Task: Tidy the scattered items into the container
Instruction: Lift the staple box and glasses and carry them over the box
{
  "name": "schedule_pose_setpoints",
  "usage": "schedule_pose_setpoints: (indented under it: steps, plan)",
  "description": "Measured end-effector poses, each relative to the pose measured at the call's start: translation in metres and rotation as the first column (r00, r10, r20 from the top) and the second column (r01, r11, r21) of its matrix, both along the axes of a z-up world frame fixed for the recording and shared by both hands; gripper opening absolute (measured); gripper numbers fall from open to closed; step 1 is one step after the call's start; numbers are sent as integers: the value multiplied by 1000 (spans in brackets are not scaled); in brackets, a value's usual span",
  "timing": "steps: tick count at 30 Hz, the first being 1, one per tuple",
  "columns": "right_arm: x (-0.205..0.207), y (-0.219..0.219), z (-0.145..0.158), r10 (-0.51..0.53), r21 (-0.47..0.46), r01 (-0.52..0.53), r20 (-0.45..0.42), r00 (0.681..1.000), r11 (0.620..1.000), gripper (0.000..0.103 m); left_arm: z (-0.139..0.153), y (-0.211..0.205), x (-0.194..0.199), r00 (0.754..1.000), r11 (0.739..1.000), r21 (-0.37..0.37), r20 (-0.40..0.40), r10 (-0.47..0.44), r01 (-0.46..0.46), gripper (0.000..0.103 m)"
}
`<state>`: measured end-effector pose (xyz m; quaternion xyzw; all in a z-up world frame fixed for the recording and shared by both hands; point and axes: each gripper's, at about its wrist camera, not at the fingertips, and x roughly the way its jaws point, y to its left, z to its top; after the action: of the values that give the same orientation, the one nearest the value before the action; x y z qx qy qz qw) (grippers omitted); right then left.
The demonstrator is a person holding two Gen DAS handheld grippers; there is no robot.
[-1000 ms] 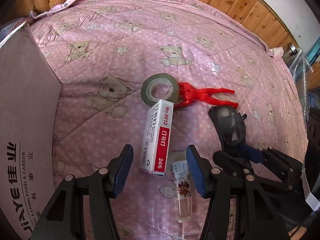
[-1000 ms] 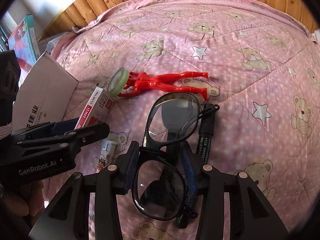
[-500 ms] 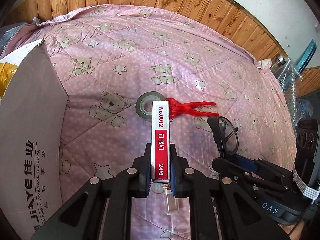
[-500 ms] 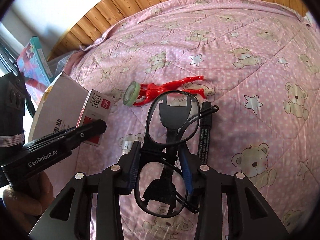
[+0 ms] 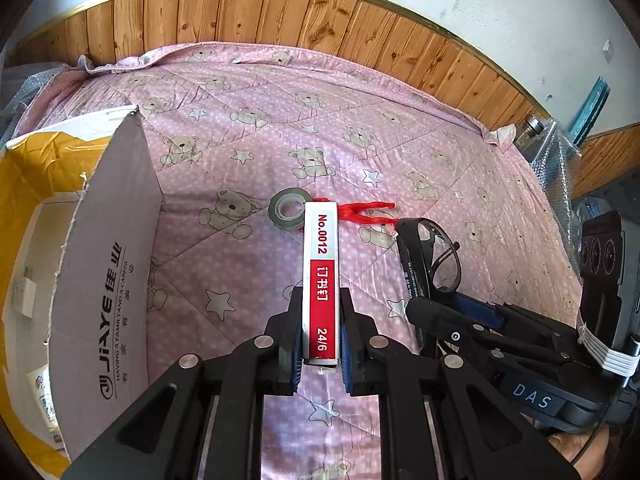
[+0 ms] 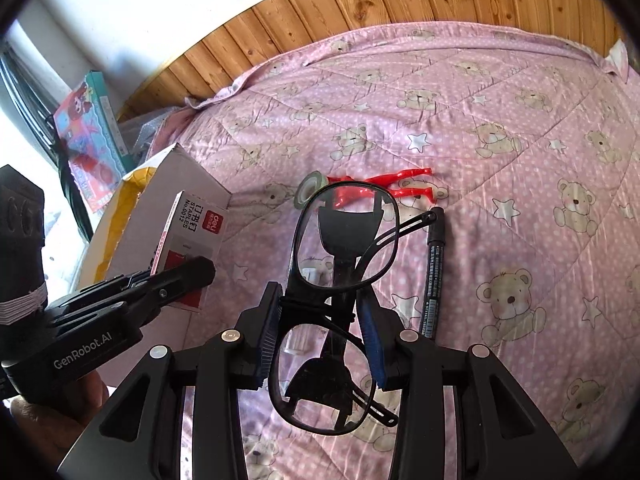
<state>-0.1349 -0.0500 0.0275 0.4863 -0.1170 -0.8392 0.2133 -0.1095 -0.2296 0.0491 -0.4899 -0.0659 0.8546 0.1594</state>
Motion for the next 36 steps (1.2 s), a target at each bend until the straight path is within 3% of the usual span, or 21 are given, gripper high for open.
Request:
schedule_pose_setpoints:
  steps: [20,36]
  plan:
    - [53,-20,44,7,16,-6,-73,997,1000,40,40,-27,57,996,999,53,-92,-1,6,15]
    - [79,-44,67,39,27,-36,-119,992,999,40,54,-55,87,991,995,96,-131,33,-21,15]
